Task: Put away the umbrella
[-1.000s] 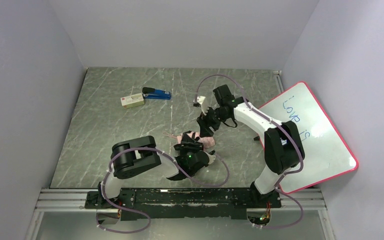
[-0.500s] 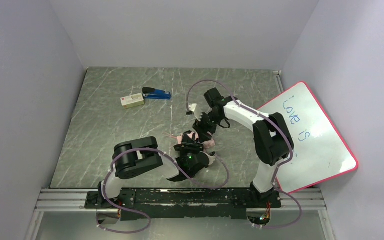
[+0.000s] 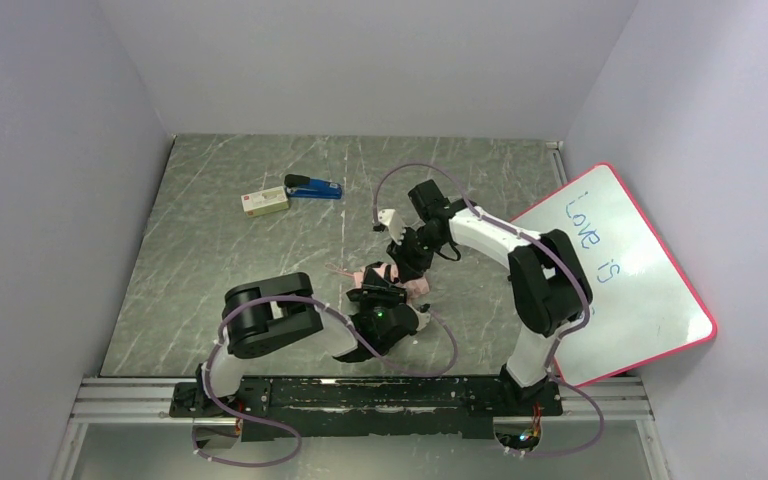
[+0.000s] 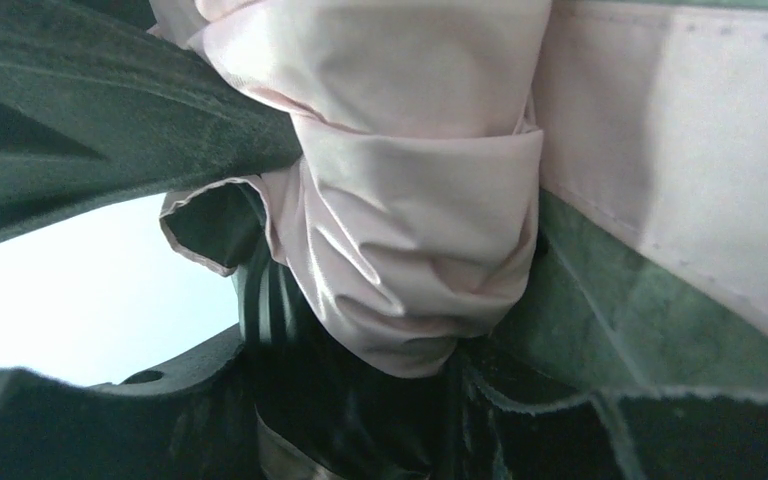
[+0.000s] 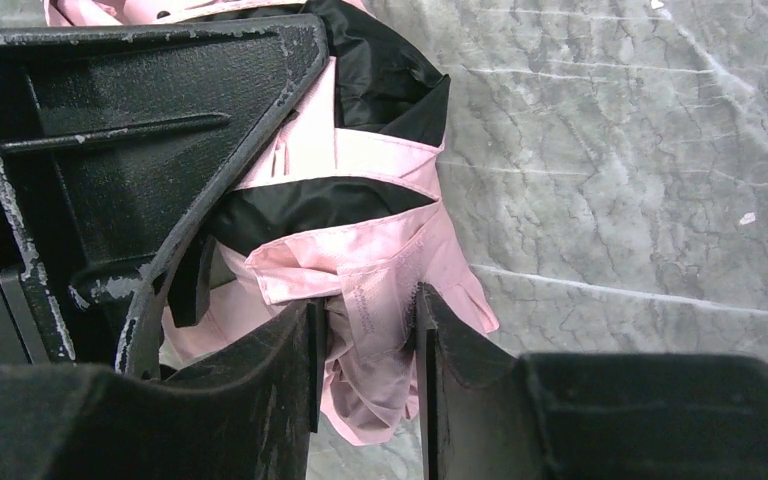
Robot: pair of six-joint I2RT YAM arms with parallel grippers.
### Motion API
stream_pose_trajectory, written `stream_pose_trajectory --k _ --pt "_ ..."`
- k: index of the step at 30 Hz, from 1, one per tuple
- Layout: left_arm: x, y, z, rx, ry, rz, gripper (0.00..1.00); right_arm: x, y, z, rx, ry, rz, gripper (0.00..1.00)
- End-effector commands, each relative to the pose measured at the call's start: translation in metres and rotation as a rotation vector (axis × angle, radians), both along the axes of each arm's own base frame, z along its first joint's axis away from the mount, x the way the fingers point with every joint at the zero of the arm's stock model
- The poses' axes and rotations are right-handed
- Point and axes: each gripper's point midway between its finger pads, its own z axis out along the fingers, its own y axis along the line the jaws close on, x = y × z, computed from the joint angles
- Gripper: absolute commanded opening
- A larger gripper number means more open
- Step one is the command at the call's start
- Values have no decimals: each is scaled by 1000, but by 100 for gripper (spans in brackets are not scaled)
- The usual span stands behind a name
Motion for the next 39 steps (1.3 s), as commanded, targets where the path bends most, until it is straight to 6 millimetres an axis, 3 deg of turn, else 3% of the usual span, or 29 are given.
stream_pose_trajectory --k 1,4,10,20,25,31,39 --pt "-19 27 -46 183 194 -47 30 -25 -12 -39 -115 47 -6 15" --pt "-18 19 -28 116 222 -51 43 -25 -14 -42 -130 21 -14 14" --pt "-26 12 16 -95 356 -110 53 -21 -18 -42 -145 -23 -35 13" --pt "-34 28 70 -324 475 -148 54 -13 -23 -38 -173 -102 -66 10" --pt "-23 50 94 -430 525 -118 53 -14 -27 -36 -194 -151 -67 8" --pt "6 103 127 -608 484 4 51 -18 -23 -30 -197 -233 -64 7" --pt "37 153 134 -783 525 161 51 -33 -25 -31 -247 -366 -38 4"
